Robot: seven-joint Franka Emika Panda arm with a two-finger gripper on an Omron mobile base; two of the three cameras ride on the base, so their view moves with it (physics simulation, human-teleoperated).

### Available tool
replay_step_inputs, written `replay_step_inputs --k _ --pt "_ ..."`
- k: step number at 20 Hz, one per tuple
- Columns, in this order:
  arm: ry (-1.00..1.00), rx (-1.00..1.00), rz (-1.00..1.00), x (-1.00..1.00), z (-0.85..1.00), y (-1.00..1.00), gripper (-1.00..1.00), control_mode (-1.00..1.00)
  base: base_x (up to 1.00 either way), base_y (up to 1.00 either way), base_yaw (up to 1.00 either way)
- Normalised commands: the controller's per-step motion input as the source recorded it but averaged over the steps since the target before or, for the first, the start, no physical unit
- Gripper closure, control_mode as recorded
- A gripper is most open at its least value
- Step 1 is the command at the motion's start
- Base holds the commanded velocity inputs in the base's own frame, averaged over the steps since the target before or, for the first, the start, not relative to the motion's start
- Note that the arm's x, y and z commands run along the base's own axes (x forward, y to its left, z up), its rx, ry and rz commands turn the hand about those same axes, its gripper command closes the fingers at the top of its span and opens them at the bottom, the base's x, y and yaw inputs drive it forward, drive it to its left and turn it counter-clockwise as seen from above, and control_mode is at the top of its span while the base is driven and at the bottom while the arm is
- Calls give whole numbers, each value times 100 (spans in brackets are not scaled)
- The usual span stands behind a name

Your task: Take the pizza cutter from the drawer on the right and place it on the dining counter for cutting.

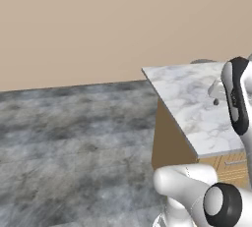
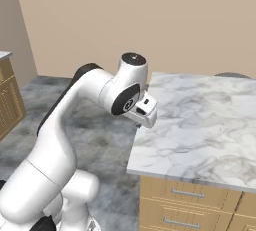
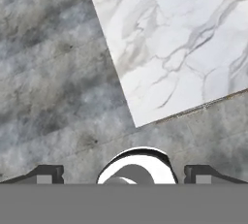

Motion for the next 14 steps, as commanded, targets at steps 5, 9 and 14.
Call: replay_step_inputs --k 5,9,14 --pt "0 10 -16 -27 -19 -46 -100 -100 0 0 0" --pt "0 7 -14 -25 -30 -40 -100 -100 0 0 0" --pt "0 7 -12 -24 -30 -39 -100 -100 0 0 0"
